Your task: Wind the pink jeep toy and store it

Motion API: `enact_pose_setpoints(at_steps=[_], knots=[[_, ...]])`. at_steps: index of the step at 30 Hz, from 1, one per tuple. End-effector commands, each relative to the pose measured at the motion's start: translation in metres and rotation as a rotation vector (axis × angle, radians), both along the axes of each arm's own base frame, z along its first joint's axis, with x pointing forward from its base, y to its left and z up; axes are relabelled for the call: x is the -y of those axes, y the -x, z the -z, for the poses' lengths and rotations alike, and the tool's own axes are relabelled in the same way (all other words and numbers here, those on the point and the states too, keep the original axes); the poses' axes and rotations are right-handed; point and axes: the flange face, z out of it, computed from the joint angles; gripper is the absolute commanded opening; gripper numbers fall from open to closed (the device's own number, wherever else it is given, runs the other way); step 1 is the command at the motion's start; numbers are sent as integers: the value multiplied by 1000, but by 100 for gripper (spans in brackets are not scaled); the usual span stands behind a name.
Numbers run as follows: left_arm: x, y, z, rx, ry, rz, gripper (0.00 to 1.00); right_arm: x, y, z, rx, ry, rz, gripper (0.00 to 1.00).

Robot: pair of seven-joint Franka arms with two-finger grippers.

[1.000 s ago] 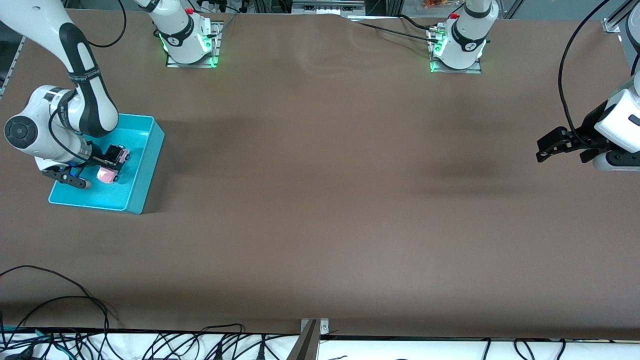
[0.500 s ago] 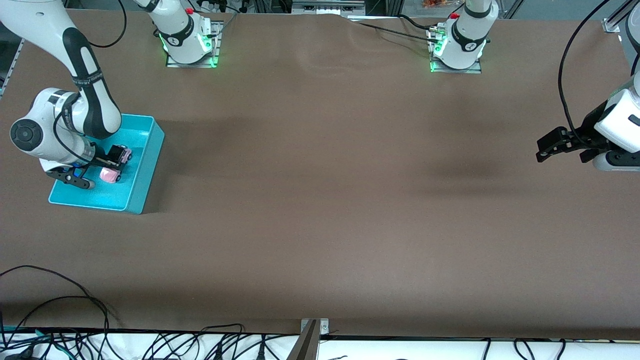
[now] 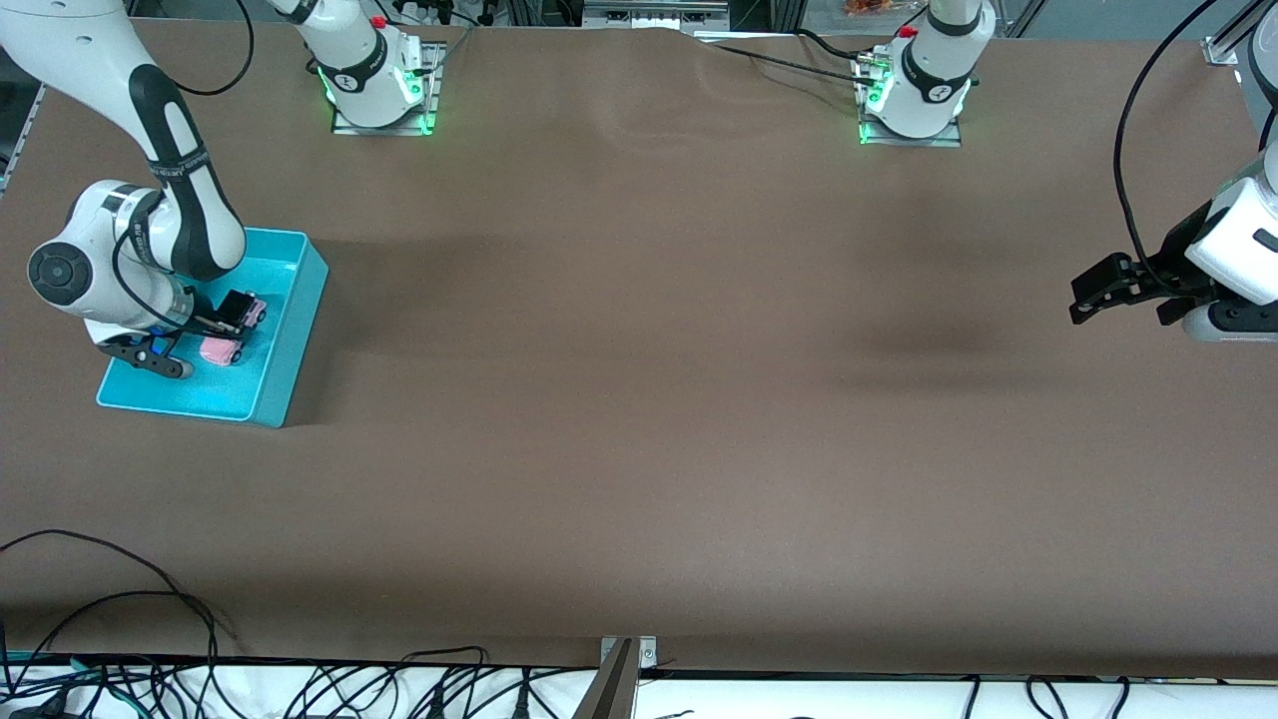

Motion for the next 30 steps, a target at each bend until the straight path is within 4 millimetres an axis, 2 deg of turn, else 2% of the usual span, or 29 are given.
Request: enact_pose_setpoints(at_steps=[1,3,5,8,10,13,15,20,30], knots=[[2,2,1,5,9,1,100,4,6,13,-16,8,10,52],[3,1,1,7,10,3,100,-6,4,15,-18,0,-7,59],[2,2,1,5,9,1,100,-6,4,16,-19,-1,-8,71],[2,2,2,2,9,1,100,-4,5,15,-19,-2,-5,82],[2,2,1,3,9,1,100,-4,4,12,-15,-2,-3,100],[1,2,1,3,9,0,100,-5,1,-3,8,-4,-7,100],[1,2,1,3,9,0,100,-16,-3,-18,29,-16,-25,100],[0,1,2,2,10,-2,100,-23,2,-51,17,-34,-23,100],[0,1,3,2,10,-2,100,-30,11,-79,-5,-53,-21,100]])
